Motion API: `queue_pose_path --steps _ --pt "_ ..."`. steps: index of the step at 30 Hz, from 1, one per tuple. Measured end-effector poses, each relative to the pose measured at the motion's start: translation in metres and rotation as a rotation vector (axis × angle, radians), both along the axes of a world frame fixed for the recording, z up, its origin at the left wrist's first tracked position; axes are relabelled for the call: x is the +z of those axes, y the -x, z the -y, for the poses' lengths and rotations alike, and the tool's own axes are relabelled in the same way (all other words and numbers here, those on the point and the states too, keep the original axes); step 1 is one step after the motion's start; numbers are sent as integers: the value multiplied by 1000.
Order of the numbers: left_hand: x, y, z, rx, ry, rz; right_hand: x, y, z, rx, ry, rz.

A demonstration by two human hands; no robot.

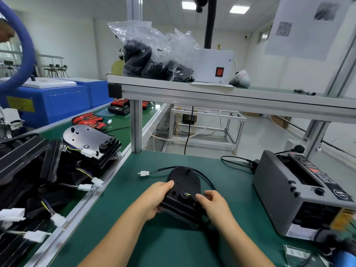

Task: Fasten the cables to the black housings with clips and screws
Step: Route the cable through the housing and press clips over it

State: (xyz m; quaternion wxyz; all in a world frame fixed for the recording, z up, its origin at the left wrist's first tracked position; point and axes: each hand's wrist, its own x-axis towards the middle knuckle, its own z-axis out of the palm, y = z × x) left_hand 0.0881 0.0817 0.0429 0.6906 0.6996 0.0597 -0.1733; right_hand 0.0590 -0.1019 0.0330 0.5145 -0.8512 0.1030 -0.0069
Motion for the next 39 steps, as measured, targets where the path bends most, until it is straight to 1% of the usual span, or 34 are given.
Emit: queue_pose_path --steps 3,6,9,11,14,16,19,22,24,27,30,32,36,39 --pt "-6 12 7 18 30 61 3 -4 5 1 22 -73" --pt "-8 21 6 57 103 65 8 -13 6 11 0 -125" --pt "-9 32 7 41 177 36 14 -19 10 -4 -94 -197" --pt "-12 40 7 14 179 9 15 -16 13 10 -183 -235" --pt "-15 52 4 -38 130 -40 10 -8 18 51 -208 -239" --pt "-14 60 0 -91 46 -59 9 -1 21 75 -194 -236" --pt "-15 69 -2 -169 -99 -39 12 12 28 93 -117 -245" --pt "-14 79 5 -215 -78 -43 12 26 35 103 -64 -241" --pt "-14 84 11 -183 -60 -55 11 35 38 98 -40 -217" --pt "-20 79 21 -75 -121 -48 8 44 41 77 -84 -182" --pt "-23 73 24 -36 -213 -2 10 50 41 82 -143 -197" --pt "-23 71 22 -69 -256 5 12 54 42 90 -189 -220" --pt "-25 71 19 -123 -232 -31 16 62 45 123 -245 -287" --pt "-23 72 23 -145 -331 2 18 68 51 177 -274 -349"
